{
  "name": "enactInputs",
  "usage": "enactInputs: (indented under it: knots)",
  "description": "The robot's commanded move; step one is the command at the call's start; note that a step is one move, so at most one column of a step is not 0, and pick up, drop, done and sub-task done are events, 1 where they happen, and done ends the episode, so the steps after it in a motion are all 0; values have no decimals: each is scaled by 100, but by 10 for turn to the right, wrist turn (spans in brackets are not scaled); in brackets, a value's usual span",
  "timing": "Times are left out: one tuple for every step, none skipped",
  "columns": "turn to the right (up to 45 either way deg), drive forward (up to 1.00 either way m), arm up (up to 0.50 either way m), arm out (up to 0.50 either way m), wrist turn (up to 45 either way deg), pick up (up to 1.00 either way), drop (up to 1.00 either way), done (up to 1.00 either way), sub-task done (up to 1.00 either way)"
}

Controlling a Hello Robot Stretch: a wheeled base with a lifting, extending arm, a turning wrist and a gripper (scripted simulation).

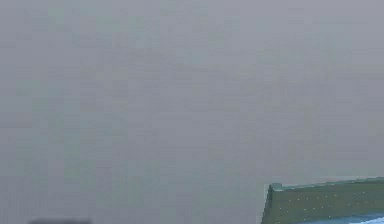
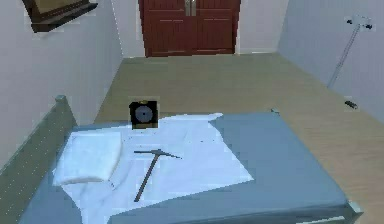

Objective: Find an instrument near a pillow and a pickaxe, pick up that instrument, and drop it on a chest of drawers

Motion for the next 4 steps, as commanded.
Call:
enactInputs:
  knots:
    - [-330, 0, 0, 0, 0, 0, 0, 0, 0]
    - [0, 25, 0, 0, 0, 0, 0, 0, 0]
    - [450, 0, 0, 0, 0, 0, 0, 0, 0]
    - [330, 0, 0, 0, 0, 0, 0, 0, 0]
